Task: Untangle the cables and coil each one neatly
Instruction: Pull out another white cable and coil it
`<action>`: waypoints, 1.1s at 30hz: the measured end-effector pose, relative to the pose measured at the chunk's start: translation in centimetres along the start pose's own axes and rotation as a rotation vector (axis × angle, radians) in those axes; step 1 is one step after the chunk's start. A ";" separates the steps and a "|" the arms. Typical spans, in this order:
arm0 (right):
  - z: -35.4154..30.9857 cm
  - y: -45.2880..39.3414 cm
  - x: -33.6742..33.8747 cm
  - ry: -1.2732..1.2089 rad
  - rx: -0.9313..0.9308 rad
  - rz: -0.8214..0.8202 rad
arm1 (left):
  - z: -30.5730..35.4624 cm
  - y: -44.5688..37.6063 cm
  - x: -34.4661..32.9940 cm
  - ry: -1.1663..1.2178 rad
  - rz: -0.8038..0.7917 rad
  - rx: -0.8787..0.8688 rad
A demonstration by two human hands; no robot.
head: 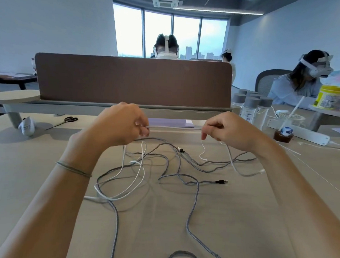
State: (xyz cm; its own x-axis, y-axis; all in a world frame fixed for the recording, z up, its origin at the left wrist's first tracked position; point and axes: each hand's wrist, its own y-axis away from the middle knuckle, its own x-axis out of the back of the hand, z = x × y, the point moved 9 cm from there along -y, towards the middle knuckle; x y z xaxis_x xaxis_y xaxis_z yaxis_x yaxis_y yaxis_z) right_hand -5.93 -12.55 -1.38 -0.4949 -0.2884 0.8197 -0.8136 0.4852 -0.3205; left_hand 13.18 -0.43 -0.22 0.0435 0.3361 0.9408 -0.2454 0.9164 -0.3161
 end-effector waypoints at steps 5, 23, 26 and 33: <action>-1.2 -0.3 -1.3 -0.011 0.025 -0.004 | 1.2 1.1 -2.5 -0.063 -0.244 0.021; 0.1 0.5 -4.4 -0.112 -0.086 -0.351 | 0.3 -0.1 -2.9 -0.034 -0.124 0.065; -0.4 0.5 -3.9 -0.199 -0.058 -0.337 | -0.2 0.5 -4.3 -0.085 -0.250 0.139; -0.8 -0.2 -5.1 -0.175 -0.088 -0.269 | 7.2 0.7 -5.1 0.133 -0.251 -0.167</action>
State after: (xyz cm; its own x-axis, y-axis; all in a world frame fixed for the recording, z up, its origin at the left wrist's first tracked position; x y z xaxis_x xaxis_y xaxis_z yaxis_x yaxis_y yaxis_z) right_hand -3.04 -10.51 -5.09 -0.3170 -0.5495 0.7730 -0.8965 0.4395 -0.0552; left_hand 5.82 -3.07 -4.32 0.2110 0.1103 0.9712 -0.0491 0.9936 -0.1021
